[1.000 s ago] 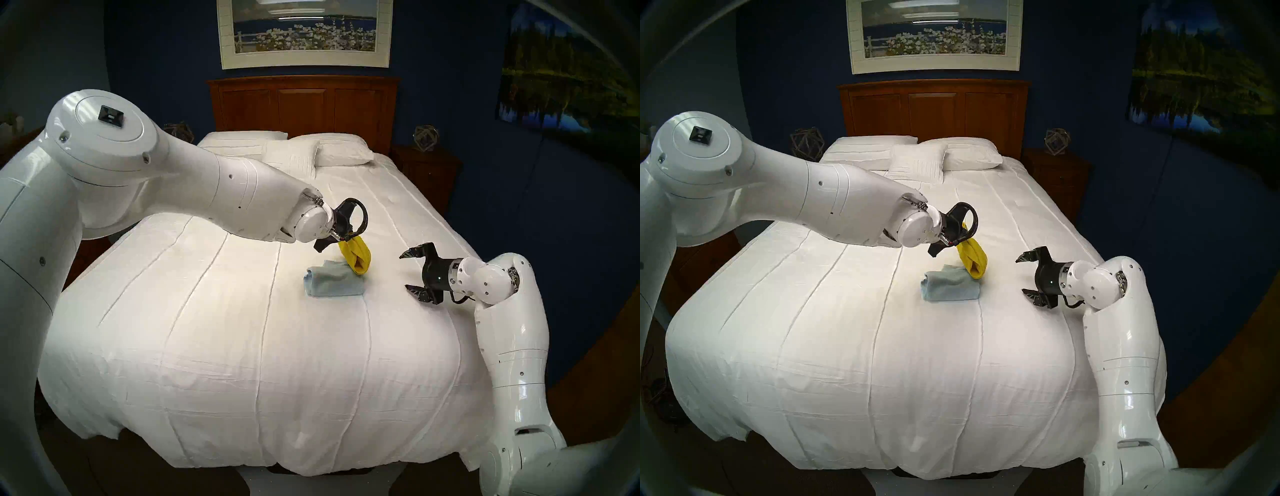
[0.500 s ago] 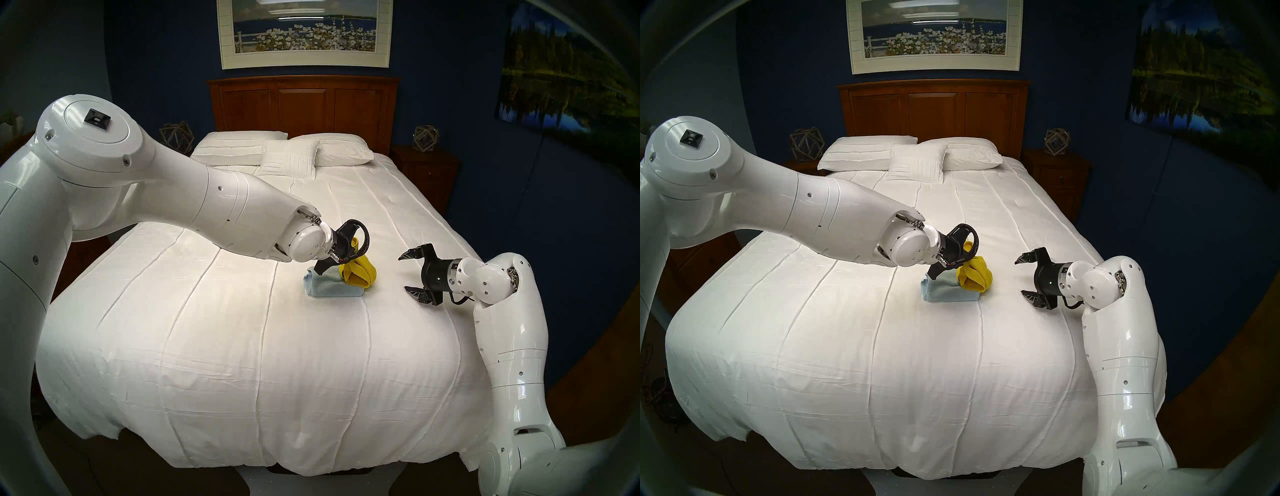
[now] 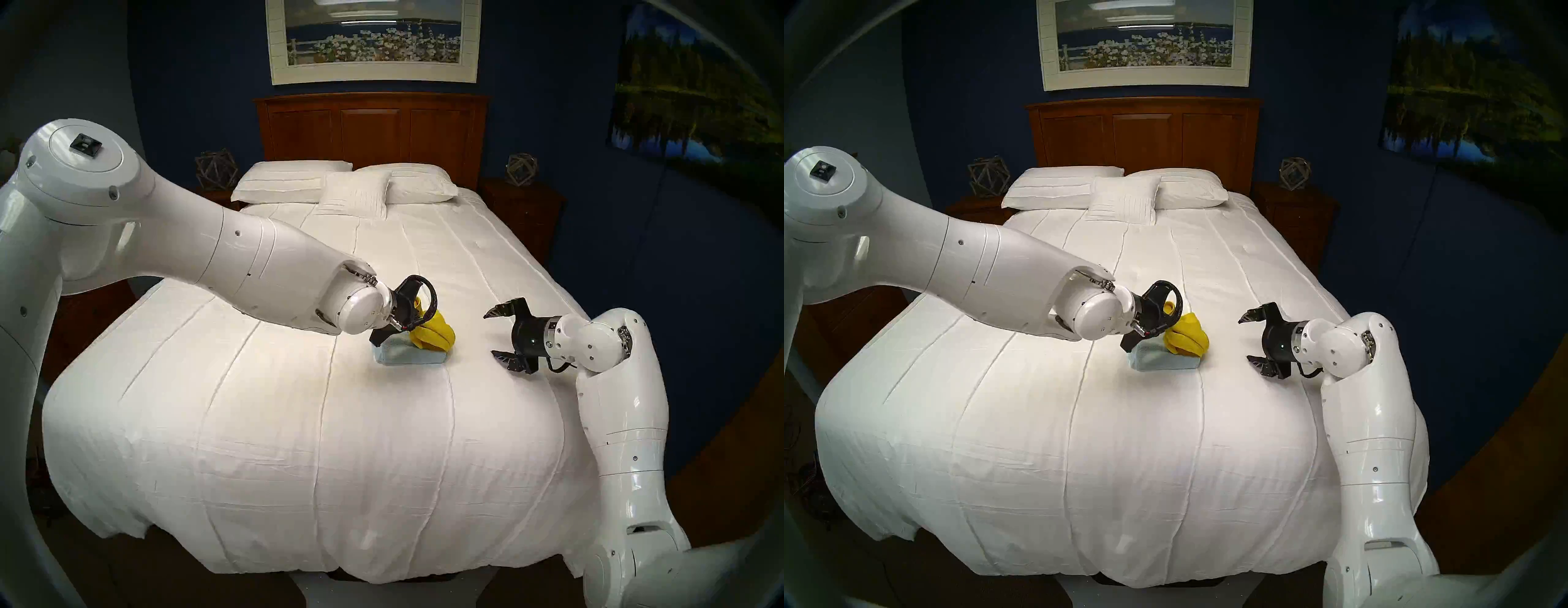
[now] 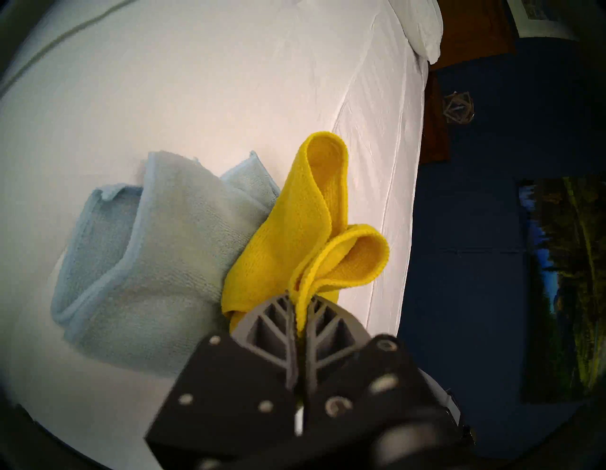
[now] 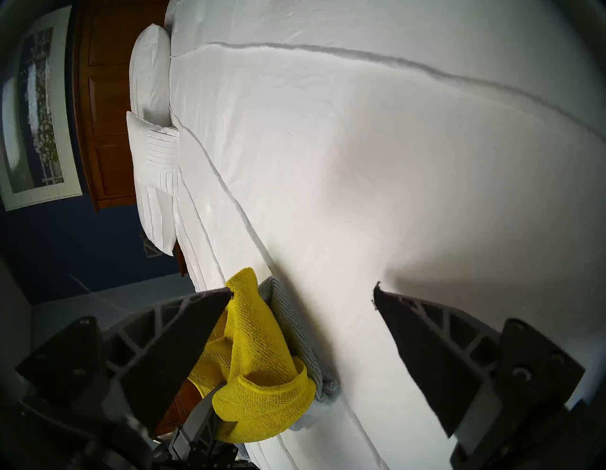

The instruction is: Fold the hand towels twice and stack them up

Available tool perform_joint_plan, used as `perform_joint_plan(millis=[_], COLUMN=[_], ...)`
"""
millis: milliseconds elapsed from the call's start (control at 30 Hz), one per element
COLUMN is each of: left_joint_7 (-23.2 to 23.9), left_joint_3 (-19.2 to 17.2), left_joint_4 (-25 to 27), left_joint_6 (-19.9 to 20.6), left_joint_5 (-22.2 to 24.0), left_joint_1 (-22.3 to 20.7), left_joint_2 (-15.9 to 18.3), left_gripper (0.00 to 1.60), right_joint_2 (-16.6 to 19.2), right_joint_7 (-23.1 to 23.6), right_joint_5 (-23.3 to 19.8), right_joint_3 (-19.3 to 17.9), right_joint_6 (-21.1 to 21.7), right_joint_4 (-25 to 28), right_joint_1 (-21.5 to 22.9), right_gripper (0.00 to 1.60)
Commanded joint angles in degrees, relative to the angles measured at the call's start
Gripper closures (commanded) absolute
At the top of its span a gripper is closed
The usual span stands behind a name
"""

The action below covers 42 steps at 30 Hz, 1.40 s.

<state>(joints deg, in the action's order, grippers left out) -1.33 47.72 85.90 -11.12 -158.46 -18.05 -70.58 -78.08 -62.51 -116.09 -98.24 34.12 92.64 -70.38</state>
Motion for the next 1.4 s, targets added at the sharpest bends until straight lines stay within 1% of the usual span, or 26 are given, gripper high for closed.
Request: perform_joint_plan(millis=[0, 67, 100, 133, 233, 300, 333, 367, 433, 467, 500, 567, 633, 667, 700, 733, 767, 800, 933, 1067, 1200, 1233, 1367], left_joint_7=[1.2, 1.3, 1.6, 1.6, 1.8, 1.9, 2.0, 2.0, 2.2, 2.3, 2.4, 2.6, 2.8, 2.8, 2.5, 2.6, 2.8, 2.9, 3.5, 3.8, 3.9, 3.7, 4.5], left_joint_3=[0.1, 0.2, 0.5, 0.6, 0.8, 0.7, 0.7, 0.8, 0.8, 0.9, 0.9, 1.0, 1.3, 1.3, 1.4, 1.4, 1.5, 1.6, 1.5, 1.7, 2.6, 2.8, 3.3], left_joint_4=[2.4, 3.6, 4.6, 5.0, 5.9, 6.6, 6.9, 7.3, 8.0, 8.4, 9.0, 10.0, 11.6, 11.6, 12.2, 12.8, 13.3, 13.7, 13.9, 15.1, 17.9, 18.6, 21.7], left_joint_6=[-1.7, -2.3, -2.7, -2.9, -3.3, -3.6, -3.8, -4.0, -4.3, -4.5, -4.9, -5.6, -6.4, -6.4, -6.5, -6.8, -6.9, -7.2, -7.5, -8.2, -9.2, -10.1, -10.7], left_joint_5=[-0.2, -0.1, -0.1, -0.2, -0.2, 0.0, 0.0, 0.0, -0.1, -0.2, -0.2, -0.1, 0.0, 0.0, 0.0, 0.0, 0.0, 0.0, 0.4, 0.3, 0.0, 0.3, 0.6], left_joint_1=[-2.5, -2.8, -2.8, -2.9, -3.2, -3.4, -3.5, -3.6, -3.7, -3.8, -4.0, -4.2, -4.2, -4.2, -4.4, -4.4, -4.4, -4.3, -3.2, -3.5, -5.2, -5.5, -6.1], left_joint_2=[2.9, 3.5, 4.0, 4.2, 4.6, 5.0, 5.2, 5.3, 5.6, 5.8, 6.0, 6.6, 7.5, 7.5, 7.6, 7.8, 8.0, 8.2, 8.6, 9.3, 11.5, 11.9, 14.2], left_gripper=[1.60, 1.60, 1.55, 1.60, 1.60, 1.42, 1.26, 1.29, 1.29, 1.24, 1.24, 1.18, 0.84, 0.84, 0.70, 0.23, 0.04, 0.00, 0.00, 0.00, 0.00, 0.00, 0.00], right_joint_2=[-0.1, -0.2, -0.2, -0.3, -0.3, -0.3, -0.3, -0.3, -0.5, -0.6, -0.7, -0.8, -0.9, -0.9, -0.9, -1.0, -1.1, -1.2, -1.6, -1.7, -1.9, -2.0, -2.5], right_joint_7=[-0.1, 0.0, 0.1, 0.1, 0.2, 0.2, 0.2, 0.4, 0.5, 0.5, 0.6, 0.6, 0.6, 0.6, 0.7, 0.7, 0.9, 0.9, 1.1, 1.1, 1.1, 1.2, 1.5], right_joint_5=[-0.1, 0.0, 0.1, 0.1, -0.2, 0.1, 0.2, 0.1, 0.1, 0.0, 0.0, 0.1, 0.1, 0.1, 0.0, 0.0, -0.1, -0.1, -0.1, -0.2, -0.3, -0.3, -0.9], right_joint_3=[0.0, 0.2, 0.5, 0.6, 0.8, 1.2, 1.3, 1.4, 1.5, 1.6, 1.7, 1.9, 1.9, 1.9, 1.9, 1.9, 1.9, 1.9, 2.2, 2.4, 2.4, 2.4, 2.4], right_joint_6=[-0.2, -0.2, 0.0, 0.0, 0.2, 0.2, 0.2, 0.3, 0.3, 0.3, 0.2, 0.3, 0.3, 0.3, 0.4, 0.4, 0.5, 0.4, 0.3, 0.4, 0.3, 0.3, 0.5], right_joint_4=[1.5, 1.1, 0.9, 0.8, 0.6, 0.1, -0.2, -0.4, -0.5, -0.5, -0.4, -0.5, -0.4, -0.4, -0.2, -0.1, -0.1, -0.1, -0.3, -0.6, -0.7, -0.8, -0.9], right_joint_1=[0.6, 0.6, 0.6, 0.7, 0.9, 1.3, 1.5, 1.7, 1.9, 1.9, 1.8, 1.7, 1.7, 1.7, 1.7, 1.7, 1.8, 1.9, 2.5, 2.8, 2.7, 2.6, 2.5], right_gripper=[0.00, 0.00, 0.00, 0.00, 0.00, 0.00, 0.00, 0.00, 0.00, 0.00, 0.00, 0.00, 0.00, 0.00, 0.00, 0.00, 0.00, 0.00, 0.00, 0.00, 0.00, 0.00, 0.00])
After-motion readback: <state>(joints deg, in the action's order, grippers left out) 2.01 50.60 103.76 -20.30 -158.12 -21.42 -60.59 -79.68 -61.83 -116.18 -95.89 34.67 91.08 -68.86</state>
